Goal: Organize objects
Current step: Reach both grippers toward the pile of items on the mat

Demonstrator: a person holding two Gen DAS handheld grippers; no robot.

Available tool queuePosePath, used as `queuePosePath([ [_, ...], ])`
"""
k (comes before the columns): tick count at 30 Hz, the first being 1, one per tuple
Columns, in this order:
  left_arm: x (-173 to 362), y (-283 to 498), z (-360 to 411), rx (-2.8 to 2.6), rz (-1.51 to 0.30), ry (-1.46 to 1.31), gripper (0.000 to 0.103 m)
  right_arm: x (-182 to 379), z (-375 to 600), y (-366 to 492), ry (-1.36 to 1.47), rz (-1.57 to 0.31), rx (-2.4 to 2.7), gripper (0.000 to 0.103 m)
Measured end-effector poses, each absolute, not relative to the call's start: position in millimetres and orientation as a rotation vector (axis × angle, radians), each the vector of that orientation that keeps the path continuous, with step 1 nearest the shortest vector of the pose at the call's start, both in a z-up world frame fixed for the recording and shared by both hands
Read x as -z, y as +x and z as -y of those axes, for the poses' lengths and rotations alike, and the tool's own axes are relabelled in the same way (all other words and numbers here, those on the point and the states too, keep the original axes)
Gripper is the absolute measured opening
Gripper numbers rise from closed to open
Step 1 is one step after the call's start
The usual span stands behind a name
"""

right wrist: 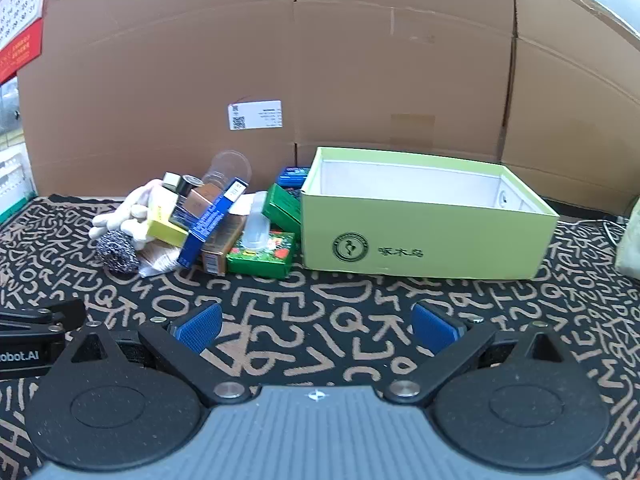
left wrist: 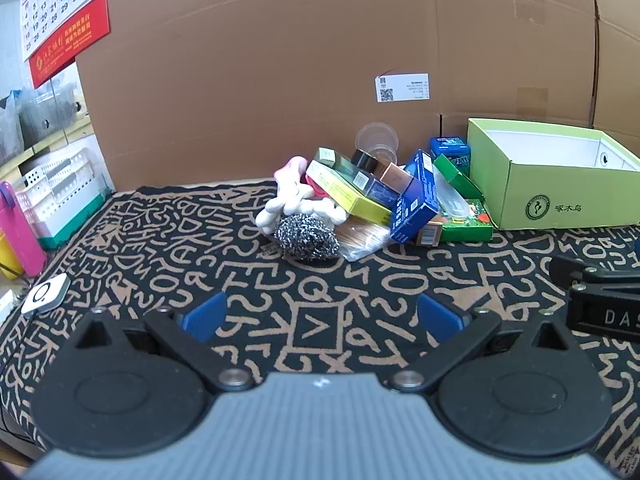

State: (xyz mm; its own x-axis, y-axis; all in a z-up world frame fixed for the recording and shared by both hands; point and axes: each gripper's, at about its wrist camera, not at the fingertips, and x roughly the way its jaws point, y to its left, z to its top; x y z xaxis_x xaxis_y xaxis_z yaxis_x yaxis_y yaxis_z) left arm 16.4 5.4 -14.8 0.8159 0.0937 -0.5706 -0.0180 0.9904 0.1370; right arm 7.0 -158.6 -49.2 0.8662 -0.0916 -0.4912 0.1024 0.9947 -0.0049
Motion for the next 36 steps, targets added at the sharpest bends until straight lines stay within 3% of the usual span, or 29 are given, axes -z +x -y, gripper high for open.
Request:
queuePosePath([
  [12,21.0,37.1,-26.9,-0.045,-0.636,0.054,0.103,55.2,153.6,16.7,0.041,-0.430,0.003,0.103],
  [21,28.7,68.3,-48.8,-0.041,-0.669,0.013,0.103,65.7,137.0,42.7,0.070,-0.510,-0.123,0.103],
  [31,51.4,147.8,-59.2,-0.065,-0.710,-0.015,0.103,65.0,115.7,98.5,0.005,-0.493,-0.151,0.103],
  [36,64.4,165.7,-59.9,-0.041,-0.715,-0.011,0.101,71.9,112.2,131.9,0.016,-0.518,-0.169,0.079],
])
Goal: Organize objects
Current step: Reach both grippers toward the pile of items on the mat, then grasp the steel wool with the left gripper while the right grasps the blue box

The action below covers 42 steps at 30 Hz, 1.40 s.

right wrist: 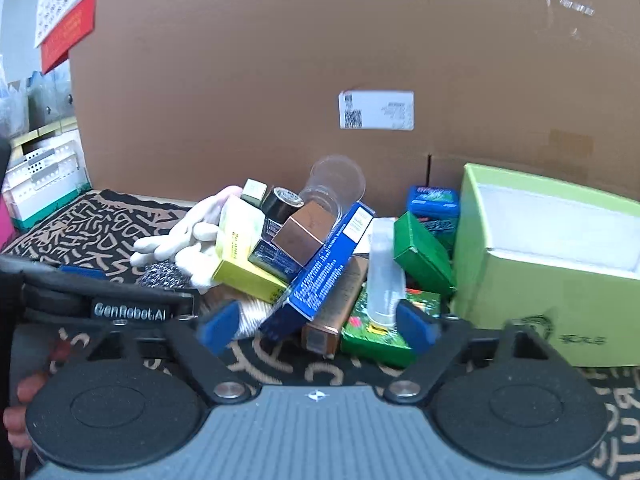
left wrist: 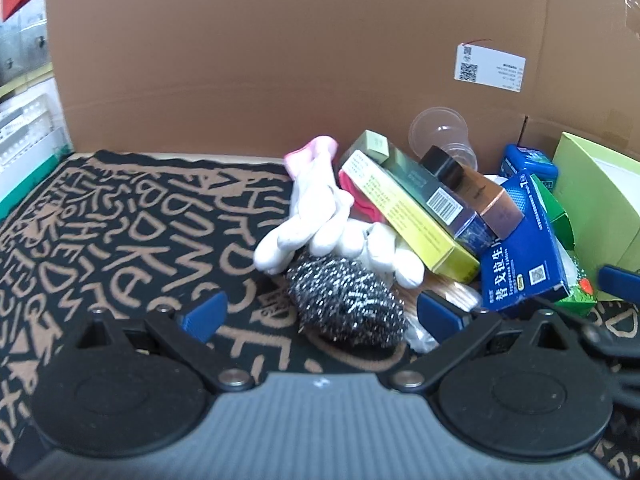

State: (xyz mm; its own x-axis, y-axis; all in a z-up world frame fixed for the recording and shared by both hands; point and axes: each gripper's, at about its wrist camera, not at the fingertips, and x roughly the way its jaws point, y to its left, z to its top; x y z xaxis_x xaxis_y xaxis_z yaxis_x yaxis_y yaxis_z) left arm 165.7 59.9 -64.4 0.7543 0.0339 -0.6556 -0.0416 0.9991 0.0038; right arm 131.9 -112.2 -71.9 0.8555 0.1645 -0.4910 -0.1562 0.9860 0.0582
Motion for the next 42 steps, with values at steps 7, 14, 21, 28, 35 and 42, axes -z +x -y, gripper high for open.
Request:
queuePosePath([
  [7,73.8,178.0,-59.7,0.035,-0.780,-0.034,0.077,76.0,112.9,137.4,0.071,-0.513,-0.216,0.033],
  [14,69.5,172.6,-58.9,0.093,-0.788,-0.038,0.040,65.7,124.3,112.6,0.107,-0.488,-0.250,0.027],
  [21,62.6,115.2,-63.9,0.285,-0.798,-0.057,0.035,63.5,148.9,54.7,0.194,-0.546,-0.315,0.021],
  [28,63.0,66.9,-52.6,0.297,-0.765,0.042,0.058,69.7,158.3,17.0,0.111,-0.575,-0.293,0.048],
  [35,59.8,79.2,-52.7,0.277,-0.789,0.003,0.066,72.6,144.3,40.5,0.031,-0.572,-0.249,0.055],
  [42,68.5,91.0,-42.1,0.251,-0.801,0.044,0.066,86.1,130.1,52.0,-0.069,-0.602,-0.219,0.063],
])
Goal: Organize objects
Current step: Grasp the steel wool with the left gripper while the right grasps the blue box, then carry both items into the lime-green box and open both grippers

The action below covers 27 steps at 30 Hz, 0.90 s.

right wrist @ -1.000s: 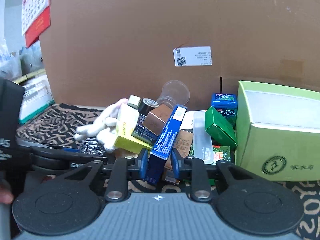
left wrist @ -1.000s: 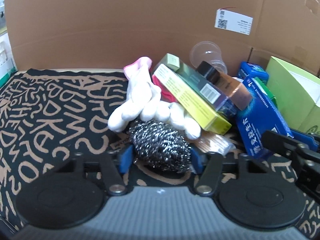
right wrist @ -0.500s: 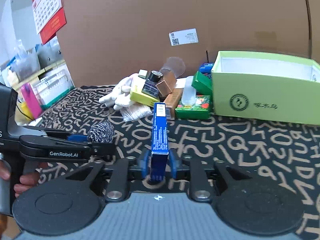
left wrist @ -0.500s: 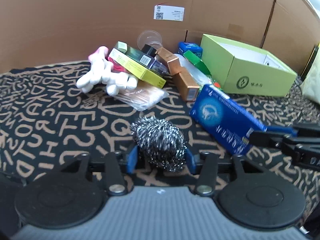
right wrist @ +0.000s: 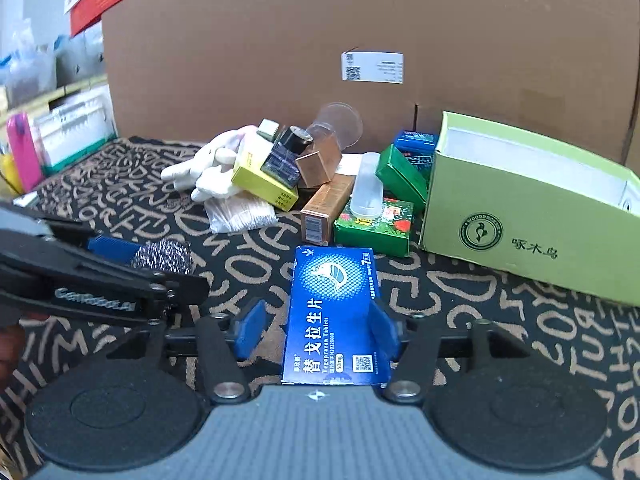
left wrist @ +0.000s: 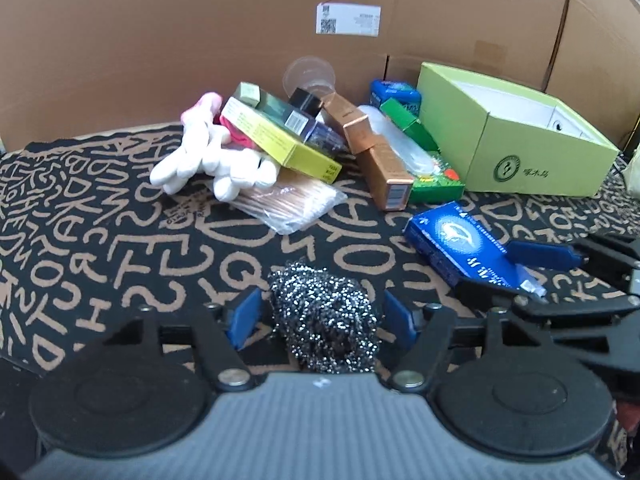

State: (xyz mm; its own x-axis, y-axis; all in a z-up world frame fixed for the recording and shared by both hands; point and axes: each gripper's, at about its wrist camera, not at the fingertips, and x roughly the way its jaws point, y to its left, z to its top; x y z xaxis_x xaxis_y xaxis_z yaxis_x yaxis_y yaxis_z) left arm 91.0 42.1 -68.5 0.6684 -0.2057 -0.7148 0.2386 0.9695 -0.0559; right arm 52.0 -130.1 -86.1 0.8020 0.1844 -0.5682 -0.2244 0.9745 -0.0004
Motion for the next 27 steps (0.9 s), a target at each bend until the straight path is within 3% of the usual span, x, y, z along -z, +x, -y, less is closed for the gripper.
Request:
queuePosePath([
  [3,75.2,94.0,-39.5,0.243,-0.810,0.059,0.052,89.9,125.1,53.0,-0.137,-0.592,-0.191,0.064],
  [9,73.1,90.2,-35.6,0.255,-0.803,0.096,0.044,102.3,139.9,62.8,-0.041,-0.637,-0.183,0.061],
  [19,14.4,100.0,1.4,0.411,-0.697,0.043,0.043,47.2,185.8,39.9,0.035,-0.441,-0.119,0.060],
  [27,-43.4,151.6,80.6,0.493,-0.583,0.028,0.043,2.0,244.0,84.4,-0.003,-0.353,0.042,0.060],
])
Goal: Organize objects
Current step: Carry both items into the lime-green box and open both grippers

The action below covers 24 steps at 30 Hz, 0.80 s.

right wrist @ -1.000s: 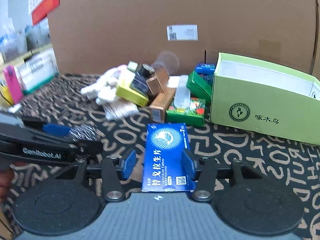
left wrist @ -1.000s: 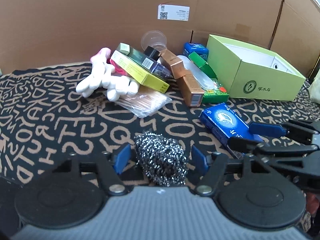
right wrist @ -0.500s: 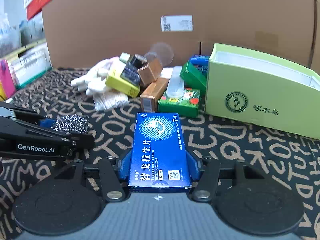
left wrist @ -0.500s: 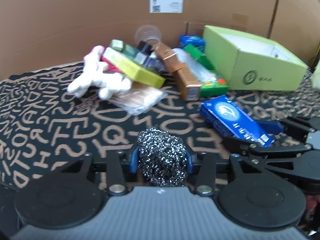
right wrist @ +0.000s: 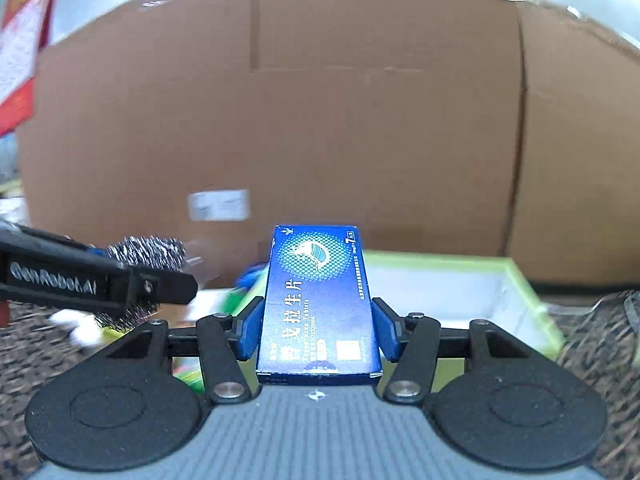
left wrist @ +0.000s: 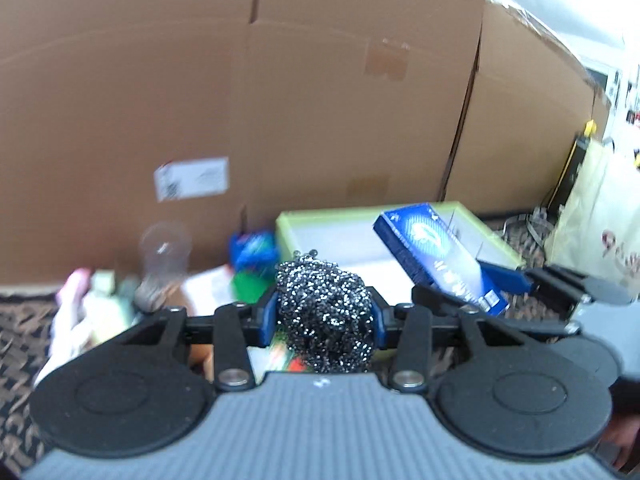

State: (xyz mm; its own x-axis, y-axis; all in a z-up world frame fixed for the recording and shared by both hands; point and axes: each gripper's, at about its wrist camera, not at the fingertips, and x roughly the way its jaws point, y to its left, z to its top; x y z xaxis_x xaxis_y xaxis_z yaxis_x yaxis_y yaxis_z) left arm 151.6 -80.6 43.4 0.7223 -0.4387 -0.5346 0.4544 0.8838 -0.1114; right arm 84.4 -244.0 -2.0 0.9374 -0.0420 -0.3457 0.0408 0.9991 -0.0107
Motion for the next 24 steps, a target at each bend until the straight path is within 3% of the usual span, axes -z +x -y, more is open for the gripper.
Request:
queuePosePath([
  [13,-10.3,245.4,175.4,0.420,-0.592,0.198,0.047,47.8,301.0,198.6,0.022,-0.591,0.109,0.060],
  [14,-7.9,246.7,175.4,0.421,-0.593,0.193,0.051,51.3,302.2,201.9,0.024,-0.603,0.107,0.060],
  [16,-5.9,247.1,174.5,0.421,-0.592,0.183,0.072,57.0,303.0,206.2,0.015,-0.617,0.107,0.063],
  [18,-7.0,240.9,171.6,0.403,-0.560,0.167,0.099,58.5,302.8,205.1,0.006,-0.612,0.118,0.071],
  [24,-15.2,220.0,161.0,0.390,-0.511,0.169,0.103,43.7,296.7,173.2,0.002,-0.517,0.163,0.080],
])
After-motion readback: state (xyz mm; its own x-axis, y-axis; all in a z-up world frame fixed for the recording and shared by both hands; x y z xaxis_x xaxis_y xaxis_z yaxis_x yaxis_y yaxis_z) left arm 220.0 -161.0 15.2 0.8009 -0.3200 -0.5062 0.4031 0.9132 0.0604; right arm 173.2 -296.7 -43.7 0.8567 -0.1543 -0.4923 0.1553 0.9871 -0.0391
